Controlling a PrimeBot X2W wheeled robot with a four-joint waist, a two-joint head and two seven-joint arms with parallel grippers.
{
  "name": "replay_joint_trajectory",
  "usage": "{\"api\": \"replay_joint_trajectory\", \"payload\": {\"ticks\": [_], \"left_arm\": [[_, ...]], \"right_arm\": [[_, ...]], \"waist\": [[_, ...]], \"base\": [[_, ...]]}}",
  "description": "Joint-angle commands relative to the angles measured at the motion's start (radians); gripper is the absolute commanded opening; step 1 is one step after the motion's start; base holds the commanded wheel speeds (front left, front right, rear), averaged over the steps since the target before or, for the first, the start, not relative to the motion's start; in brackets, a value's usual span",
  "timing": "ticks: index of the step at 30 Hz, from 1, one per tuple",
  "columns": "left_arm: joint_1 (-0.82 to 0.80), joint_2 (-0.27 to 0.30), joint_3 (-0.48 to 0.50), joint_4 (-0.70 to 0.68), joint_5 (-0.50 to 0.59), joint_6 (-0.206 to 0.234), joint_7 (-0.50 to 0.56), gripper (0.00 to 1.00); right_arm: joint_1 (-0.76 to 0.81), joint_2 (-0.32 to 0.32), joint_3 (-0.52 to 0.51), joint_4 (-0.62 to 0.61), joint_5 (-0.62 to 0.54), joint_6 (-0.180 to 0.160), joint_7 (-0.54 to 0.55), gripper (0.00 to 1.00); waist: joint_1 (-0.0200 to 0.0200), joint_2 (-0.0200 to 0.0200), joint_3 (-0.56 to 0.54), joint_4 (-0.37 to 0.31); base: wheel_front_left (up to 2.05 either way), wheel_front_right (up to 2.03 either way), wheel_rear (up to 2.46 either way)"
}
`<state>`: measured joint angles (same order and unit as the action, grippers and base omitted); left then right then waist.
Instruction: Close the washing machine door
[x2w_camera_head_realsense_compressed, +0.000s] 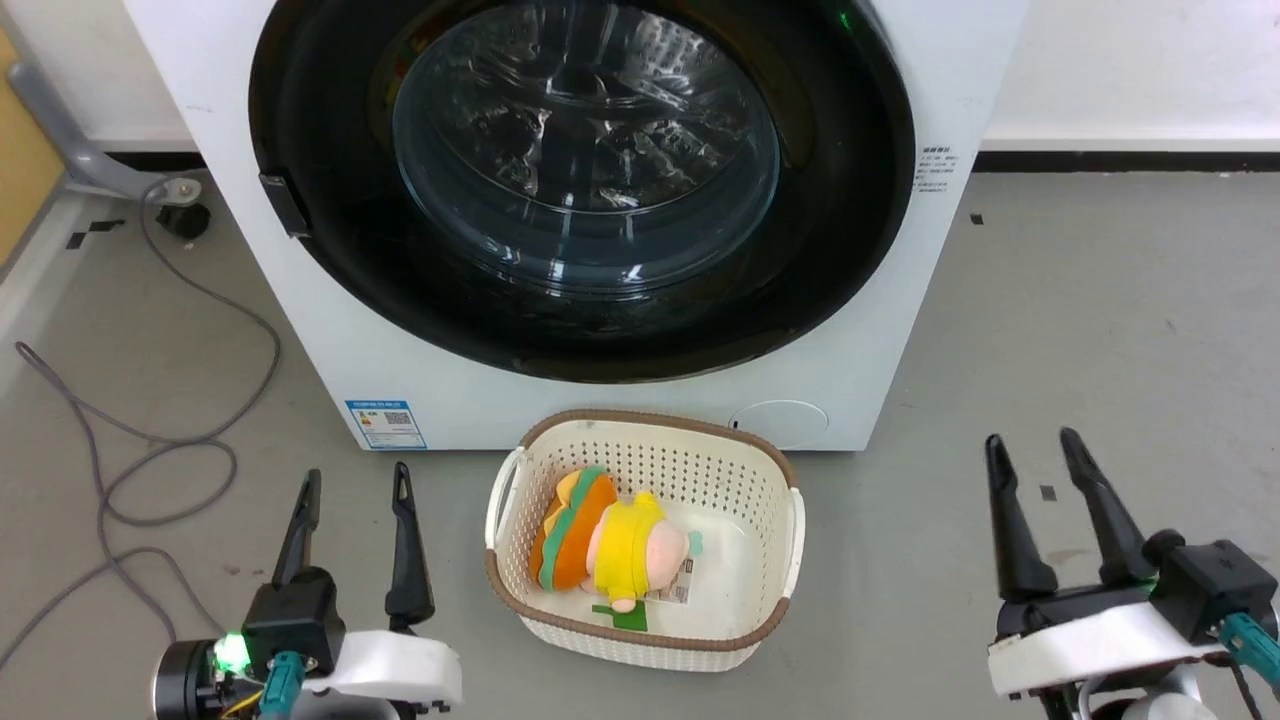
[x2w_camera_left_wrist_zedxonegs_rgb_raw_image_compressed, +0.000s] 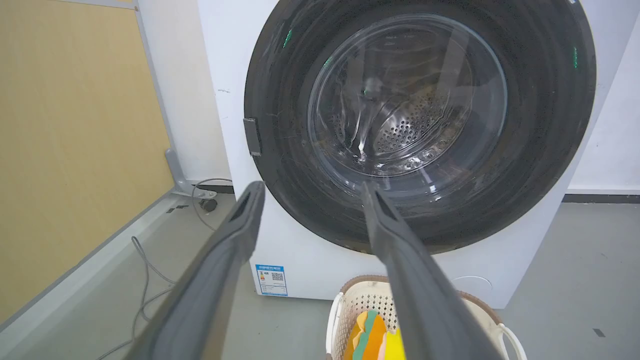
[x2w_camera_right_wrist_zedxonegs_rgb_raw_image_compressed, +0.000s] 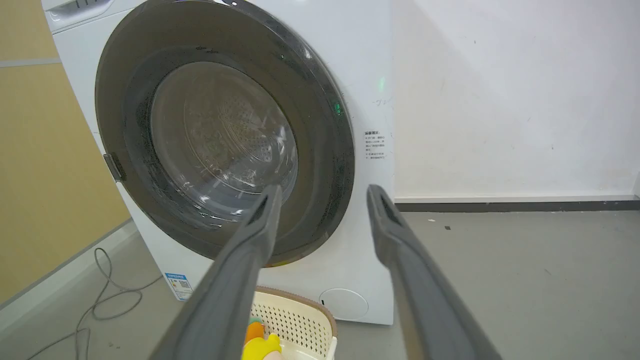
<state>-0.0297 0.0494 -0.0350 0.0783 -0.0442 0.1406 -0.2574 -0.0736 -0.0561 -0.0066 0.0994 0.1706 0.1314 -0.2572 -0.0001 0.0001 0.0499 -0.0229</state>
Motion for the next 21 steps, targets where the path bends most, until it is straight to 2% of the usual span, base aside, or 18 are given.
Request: {"api": "replay_joint_trajectory", "payload": {"ticks": [1,6,7,21], "left_arm": [[0.018,0.001,-0.001,0.006,0.003,-0.002,-0.004,1.00],[0.029,0.001,-0.003,0.013,-0.015,-0.016,-0.004,1.00],[0.012,0.000,-0.003,0.012,-0.015,-0.013,0.000,0.00],[0.013,0.000,-0.001,0.004,-0.010,-0.022,0.023,0.00]], "right_arm": [[0.016,0.006,0.001,0.000,0.015,-0.001,-0.005,1.00],[0.030,0.006,0.006,0.001,0.015,-0.001,-0.005,1.00],[0.013,0.000,0.006,0.000,0.014,0.000,0.000,0.00],[0.018,0.001,0.005,-0.008,-0.001,0.000,0.023,0.00]], "waist": [[0.0001,-0.0001,-0.006,0.001],[0.0001,-0.0001,-0.016,0.004],[0.0001,-0.0001,-0.016,0.003],[0.0001,-0.0001,-0.020,0.005]], "base": [[0.00,0.00,0.00],[0.00,0.00,0.00],[0.00,0.00,0.00],[0.00,0.00,0.00]]}}
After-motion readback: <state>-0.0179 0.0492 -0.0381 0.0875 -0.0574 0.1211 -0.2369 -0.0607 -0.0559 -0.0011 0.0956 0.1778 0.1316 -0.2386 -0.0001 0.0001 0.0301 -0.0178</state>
